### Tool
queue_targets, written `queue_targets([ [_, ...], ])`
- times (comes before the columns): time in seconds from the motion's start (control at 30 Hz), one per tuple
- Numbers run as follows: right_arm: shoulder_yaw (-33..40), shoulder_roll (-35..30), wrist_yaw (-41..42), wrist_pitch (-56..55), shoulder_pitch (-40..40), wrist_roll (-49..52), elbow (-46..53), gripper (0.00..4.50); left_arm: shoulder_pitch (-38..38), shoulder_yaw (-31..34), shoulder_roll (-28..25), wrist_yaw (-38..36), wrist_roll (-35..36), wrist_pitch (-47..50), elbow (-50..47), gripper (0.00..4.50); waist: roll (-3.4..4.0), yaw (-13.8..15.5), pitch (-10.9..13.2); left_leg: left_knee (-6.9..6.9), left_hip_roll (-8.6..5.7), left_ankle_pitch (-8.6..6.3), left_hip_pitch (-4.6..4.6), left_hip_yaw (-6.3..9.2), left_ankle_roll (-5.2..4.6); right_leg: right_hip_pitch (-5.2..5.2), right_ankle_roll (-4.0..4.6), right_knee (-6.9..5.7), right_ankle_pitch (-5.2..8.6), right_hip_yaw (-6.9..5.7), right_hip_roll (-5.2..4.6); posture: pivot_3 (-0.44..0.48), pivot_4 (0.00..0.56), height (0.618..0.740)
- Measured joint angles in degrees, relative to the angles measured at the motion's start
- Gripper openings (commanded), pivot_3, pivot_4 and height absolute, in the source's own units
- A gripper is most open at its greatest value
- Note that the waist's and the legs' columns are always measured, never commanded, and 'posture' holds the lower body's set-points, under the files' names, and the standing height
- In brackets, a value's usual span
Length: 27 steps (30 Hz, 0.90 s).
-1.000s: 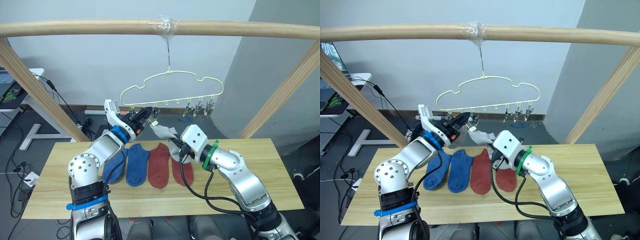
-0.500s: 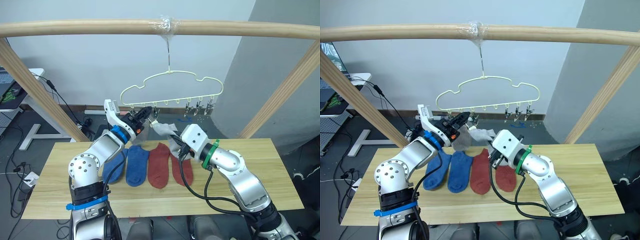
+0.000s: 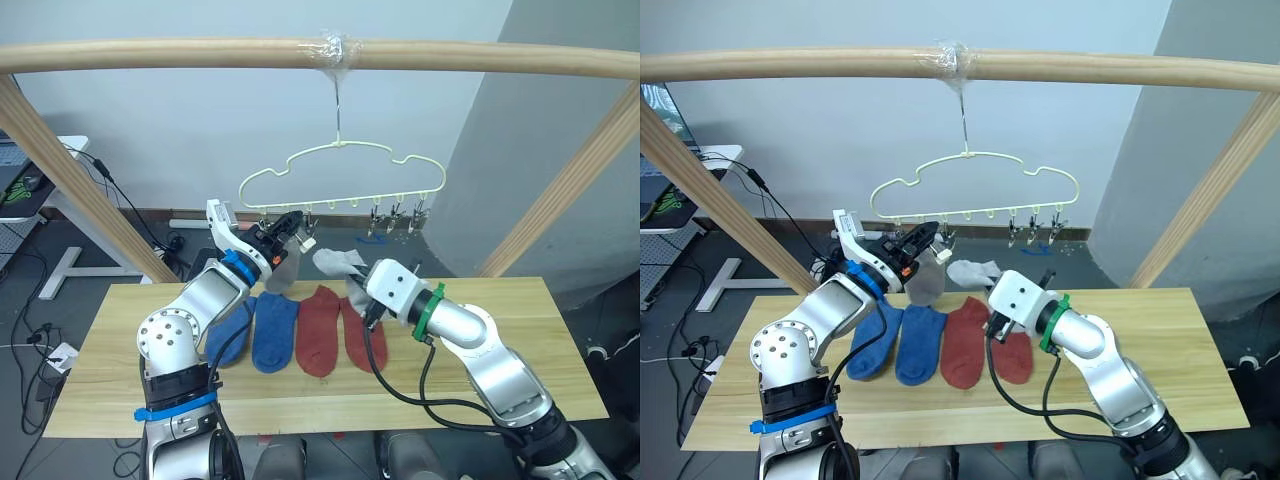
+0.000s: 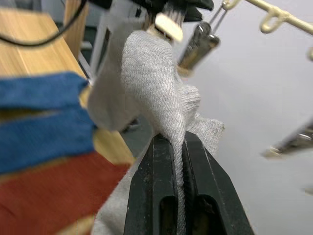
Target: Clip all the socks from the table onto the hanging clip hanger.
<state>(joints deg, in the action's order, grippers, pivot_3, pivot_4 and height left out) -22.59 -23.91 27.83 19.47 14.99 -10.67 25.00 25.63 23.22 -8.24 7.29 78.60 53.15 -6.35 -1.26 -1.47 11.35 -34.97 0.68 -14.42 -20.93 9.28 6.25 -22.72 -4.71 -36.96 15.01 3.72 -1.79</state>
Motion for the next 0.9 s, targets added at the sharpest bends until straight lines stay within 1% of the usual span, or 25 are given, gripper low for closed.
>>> queue_targets([
  [0.17,0.0,1.8,-2.1,-3.4,0.1,-2.8,-0.1,0.02,1.3,0.3,-0.3,4.1,7.2,0.1,2.8,0.11,-0.20,-0.2,0.2,0.00,0.00,0.02,0.00,-0.01,0.04,-0.02,0.00,-0.02,0.00,0.01,0.00,0.032,0.191,0.740],
  [0.27,0.0,2.0,-2.8,-4.8,0.4,-4.2,-0.1,0.02,1.8,0.4,-1.2,5.3,9.2,-0.1,3.6,0.11,-0.21,-0.1,0.2,0.00,0.00,0.05,-0.02,-0.01,0.08,-0.03,0.00,0.00,0.00,0.01,0.00,0.029,0.190,0.740],
  [0.67,0.0,4.4,-2.8,-5.3,0.4,-6.0,-0.8,0.02,1.8,-0.5,-1.8,6.8,11.2,-1.2,3.6,0.11,-0.22,-0.1,0.2,0.01,0.00,0.05,-0.05,-0.01,0.10,-0.06,0.02,-0.01,0.00,0.01,0.00,0.035,0.190,0.740],
  [0.9,1.0,5.6,-2.8,-3.8,-1.5,-4.9,-1.9,0.02,1.8,-1.0,-2.2,7.0,11.4,-2.1,3.6,0.11,-0.22,-0.1,0.2,0.01,0.00,0.05,-0.09,-0.02,0.10,-0.12,0.02,-0.01,0.00,0.02,0.00,0.040,0.183,0.740],
])
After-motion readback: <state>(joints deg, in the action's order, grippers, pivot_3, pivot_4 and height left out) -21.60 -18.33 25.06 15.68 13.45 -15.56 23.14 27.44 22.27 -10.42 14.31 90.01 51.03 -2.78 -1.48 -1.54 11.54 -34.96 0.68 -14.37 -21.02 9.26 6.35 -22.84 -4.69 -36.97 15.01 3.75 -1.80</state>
